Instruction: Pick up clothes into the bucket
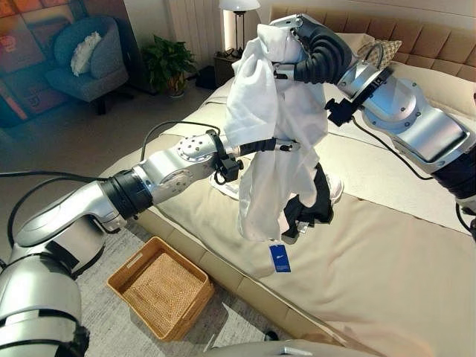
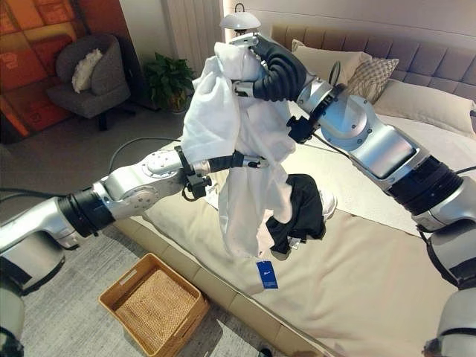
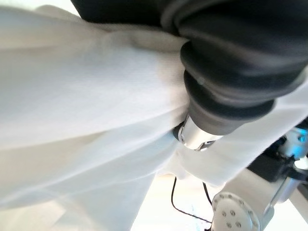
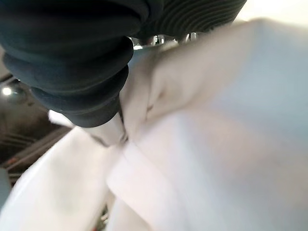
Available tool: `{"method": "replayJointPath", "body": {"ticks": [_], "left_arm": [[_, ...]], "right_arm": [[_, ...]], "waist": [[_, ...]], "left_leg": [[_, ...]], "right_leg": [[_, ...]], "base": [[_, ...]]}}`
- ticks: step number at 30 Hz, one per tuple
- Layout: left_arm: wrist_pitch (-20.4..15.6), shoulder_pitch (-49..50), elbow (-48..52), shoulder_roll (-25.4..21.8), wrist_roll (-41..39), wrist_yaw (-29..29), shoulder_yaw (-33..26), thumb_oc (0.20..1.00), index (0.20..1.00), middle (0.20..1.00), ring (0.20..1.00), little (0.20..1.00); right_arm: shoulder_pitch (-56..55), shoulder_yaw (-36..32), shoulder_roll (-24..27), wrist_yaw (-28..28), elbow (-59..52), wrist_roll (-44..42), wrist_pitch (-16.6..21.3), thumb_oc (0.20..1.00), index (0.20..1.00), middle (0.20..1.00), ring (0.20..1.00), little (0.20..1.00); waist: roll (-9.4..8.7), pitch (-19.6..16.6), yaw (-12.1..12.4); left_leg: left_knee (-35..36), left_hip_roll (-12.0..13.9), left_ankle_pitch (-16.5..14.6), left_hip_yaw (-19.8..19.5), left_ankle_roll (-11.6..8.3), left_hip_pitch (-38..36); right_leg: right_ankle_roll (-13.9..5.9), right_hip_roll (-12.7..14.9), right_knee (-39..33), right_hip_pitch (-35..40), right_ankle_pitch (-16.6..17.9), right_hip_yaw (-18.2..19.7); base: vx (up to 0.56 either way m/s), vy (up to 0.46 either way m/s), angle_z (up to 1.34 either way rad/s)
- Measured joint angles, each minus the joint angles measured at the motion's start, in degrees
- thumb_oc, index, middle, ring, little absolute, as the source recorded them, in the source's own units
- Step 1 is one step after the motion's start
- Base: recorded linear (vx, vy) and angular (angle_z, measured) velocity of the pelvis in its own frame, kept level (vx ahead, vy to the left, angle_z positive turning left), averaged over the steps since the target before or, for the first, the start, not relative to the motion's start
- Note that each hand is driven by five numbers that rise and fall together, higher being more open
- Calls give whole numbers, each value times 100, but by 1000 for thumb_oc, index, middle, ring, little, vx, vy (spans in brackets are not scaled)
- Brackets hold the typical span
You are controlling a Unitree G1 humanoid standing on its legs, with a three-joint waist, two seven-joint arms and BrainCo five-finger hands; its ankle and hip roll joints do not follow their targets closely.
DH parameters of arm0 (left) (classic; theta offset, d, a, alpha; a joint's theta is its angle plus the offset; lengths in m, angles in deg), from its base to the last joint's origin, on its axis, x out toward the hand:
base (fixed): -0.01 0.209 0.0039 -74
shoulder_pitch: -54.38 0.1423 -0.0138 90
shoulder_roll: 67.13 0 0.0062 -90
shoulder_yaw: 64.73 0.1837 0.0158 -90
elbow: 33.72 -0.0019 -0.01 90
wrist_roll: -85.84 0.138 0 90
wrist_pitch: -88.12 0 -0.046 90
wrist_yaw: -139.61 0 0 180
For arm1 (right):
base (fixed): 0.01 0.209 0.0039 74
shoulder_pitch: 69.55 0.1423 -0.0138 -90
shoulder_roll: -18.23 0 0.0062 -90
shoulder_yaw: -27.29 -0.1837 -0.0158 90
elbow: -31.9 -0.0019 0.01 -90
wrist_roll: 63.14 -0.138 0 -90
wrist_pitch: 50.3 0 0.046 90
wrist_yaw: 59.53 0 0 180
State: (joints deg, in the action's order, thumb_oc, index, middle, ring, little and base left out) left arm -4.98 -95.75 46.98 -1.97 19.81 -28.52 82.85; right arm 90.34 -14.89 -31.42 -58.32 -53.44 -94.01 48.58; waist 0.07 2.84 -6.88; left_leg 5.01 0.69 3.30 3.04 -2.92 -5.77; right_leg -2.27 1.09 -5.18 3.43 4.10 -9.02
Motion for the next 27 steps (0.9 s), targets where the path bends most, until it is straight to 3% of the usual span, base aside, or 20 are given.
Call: {"method": "replayJointPath", "body": {"ticks": [6,12,19,22,25,26,27], "left_arm": [[-18,209,-131,77,32,-265,-59,200,200,200,200,200],[-146,407,-182,16,227,-499,-734,200,200,200,200,200],[-411,727,-313,-935,958,-893,-1618,200,200,200,200,200],[-510,943,-332,-1654,2008,-1113,-1965,200,200,200,200,200],[-685,1436,-225,-1917,2959,-1299,-2671,200,200,200,200,200],[-786,1815,-148,-2059,3217,-1380,-3065,200,200,200,200,200],[-789,1909,-184,-2124,3324,-1450,-3112,200,200,200,200,200]], "right_arm": [[-51,-84,0,20,2,123,0,1000,1000,1000,1000,1000],[-627,-818,82,83,10,153,7,1000,1000,1000,1000,1000],[-2316,-2319,310,303,143,173,3,1000,1000,1000,1000,1000],[-3239,-3190,351,320,418,170,-28,1000,1000,1000,1000,1000],[-4468,-4218,91,279,567,145,-16,1000,1000,1000,1000,1000],[-5042,-4703,-309,294,707,134,-17,1000,1000,1000,1000,1000],[-5294,-4710,-362,312,877,99,-89,1000,1000,1000,1000,1000]], "waist": [[1,-1,11],[-1,-2,47],[45,16,102],[53,30,139],[53,49,179],[41,56,178],[55,74,187]], "left_leg": [[1,3,0,-3,0,-10],[1,3,-1,-12,0,-9],[3,2,-12,-23,10,-2],[2,3,-18,-32,5,22],[5,1,-32,-49,5,42],[2,4,-51,-62,7,43],[5,-1,-57,-65,8,50]], "right_leg": [[-18,-2,0,12,-13,-1],[-18,-2,0,15,-13,-10],[8,2,-1,16,-26,-29],[9,-1,0,-4,-32,-46],[2,1,-1,-12,-59,-72],[8,-3,-1,-10,-78,-84],[4,1,0,-13,-83,-85]], "base": [[0,0,0],[0,0,0],[0,0,0],[-2,4,2],[-5,18,5],[2,6,5],[-2,11,5]]}}
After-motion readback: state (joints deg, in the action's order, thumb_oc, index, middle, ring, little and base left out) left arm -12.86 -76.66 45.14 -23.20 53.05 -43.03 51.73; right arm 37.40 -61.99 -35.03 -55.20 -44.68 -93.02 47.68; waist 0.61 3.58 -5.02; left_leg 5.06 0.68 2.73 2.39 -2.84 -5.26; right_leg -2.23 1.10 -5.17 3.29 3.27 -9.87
